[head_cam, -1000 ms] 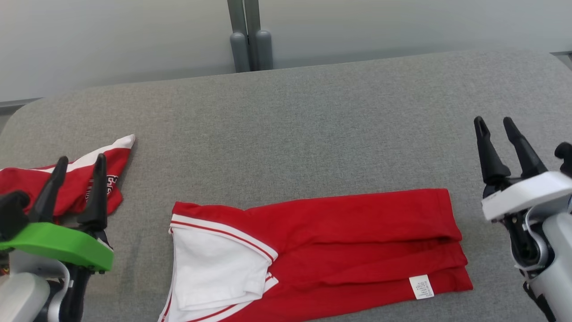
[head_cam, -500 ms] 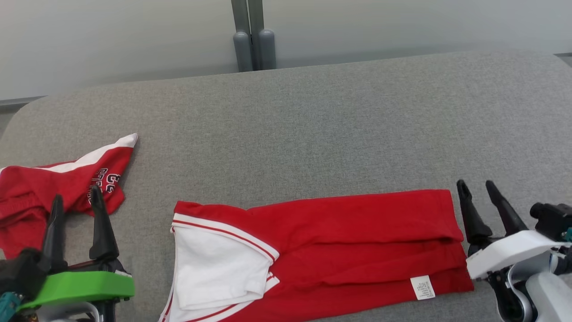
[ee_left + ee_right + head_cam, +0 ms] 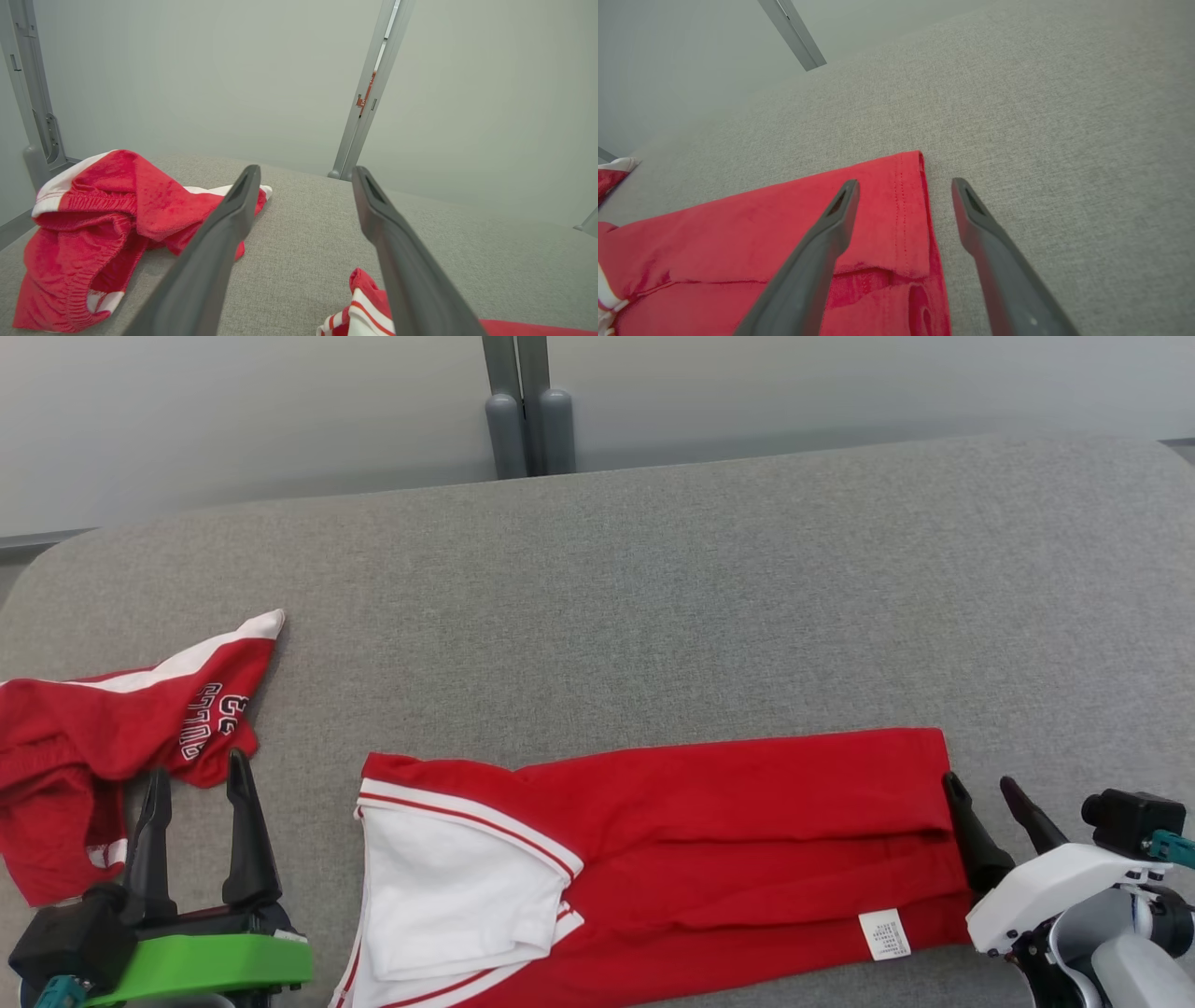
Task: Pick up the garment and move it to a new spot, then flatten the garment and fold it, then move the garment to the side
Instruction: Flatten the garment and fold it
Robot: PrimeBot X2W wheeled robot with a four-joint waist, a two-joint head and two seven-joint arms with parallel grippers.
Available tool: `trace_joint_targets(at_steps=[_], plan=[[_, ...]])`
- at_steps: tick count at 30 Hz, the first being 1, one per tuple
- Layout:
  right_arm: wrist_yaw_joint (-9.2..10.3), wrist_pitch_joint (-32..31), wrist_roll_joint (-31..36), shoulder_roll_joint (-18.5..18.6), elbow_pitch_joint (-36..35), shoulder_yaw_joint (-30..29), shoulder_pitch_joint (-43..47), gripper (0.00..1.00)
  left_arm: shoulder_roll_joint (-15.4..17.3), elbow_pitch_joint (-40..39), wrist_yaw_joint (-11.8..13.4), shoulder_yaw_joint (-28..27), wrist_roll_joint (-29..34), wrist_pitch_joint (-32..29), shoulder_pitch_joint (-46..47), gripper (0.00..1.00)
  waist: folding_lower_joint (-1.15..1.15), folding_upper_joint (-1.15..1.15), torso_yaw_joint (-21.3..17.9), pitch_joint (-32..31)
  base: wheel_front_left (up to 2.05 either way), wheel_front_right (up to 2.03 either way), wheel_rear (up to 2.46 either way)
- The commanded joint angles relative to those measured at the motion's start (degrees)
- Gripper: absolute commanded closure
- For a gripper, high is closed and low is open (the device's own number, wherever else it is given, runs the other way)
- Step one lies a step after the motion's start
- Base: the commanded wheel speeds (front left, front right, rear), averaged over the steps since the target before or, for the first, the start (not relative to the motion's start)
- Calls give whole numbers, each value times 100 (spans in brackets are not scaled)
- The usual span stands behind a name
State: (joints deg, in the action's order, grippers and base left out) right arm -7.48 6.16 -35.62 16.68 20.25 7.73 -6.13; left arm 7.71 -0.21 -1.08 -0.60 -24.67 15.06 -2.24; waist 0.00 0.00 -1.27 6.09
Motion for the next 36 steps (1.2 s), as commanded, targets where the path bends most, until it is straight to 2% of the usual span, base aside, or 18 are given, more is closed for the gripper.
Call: trace_joint_targets(at_steps=[1,6,15,23,24,25,28,29,36], plan=[[-3,-113,-4,-68,71,-36,8,0,-44,35,-63,-47,74,13,83,0,0,0,17,23,0,0,0],[-3,-426,-133,-228,298,-137,-106,0,-175,159,-255,-144,251,13,158,0,0,0,36,93,0,0,0],[-2,-768,-349,-391,845,-351,-241,0,-310,302,-429,-236,415,14,309,0,0,0,121,236,0,0,0],[-5,-1144,-705,-530,925,74,-157,0,-389,416,-513,-271,511,14,376,0,0,0,215,296,0,0,0],[-6,-1169,-758,-523,902,139,-132,13,-393,429,-523,-276,519,14,383,0,0,0,224,297,0,0,0],[-6,-1173,-813,-503,875,192,-105,44,-400,440,-535,-285,529,14,390,0,0,0,233,298,0,0,0],[-11,-1092,-900,-438,801,308,-70,96,-414,472,-550,-306,557,14,392,0,0,0,252,295,0,0,0],[-10,-997,-911,-396,781,310,-88,100,-417,477,-551,-311,569,14,390,0,0,0,256,294,0,0,0],[-3,-526,-949,-226,736,345,-374,100,-438,509,-586,-359,577,14,374,0,0,0,201,281,0,0,0]])
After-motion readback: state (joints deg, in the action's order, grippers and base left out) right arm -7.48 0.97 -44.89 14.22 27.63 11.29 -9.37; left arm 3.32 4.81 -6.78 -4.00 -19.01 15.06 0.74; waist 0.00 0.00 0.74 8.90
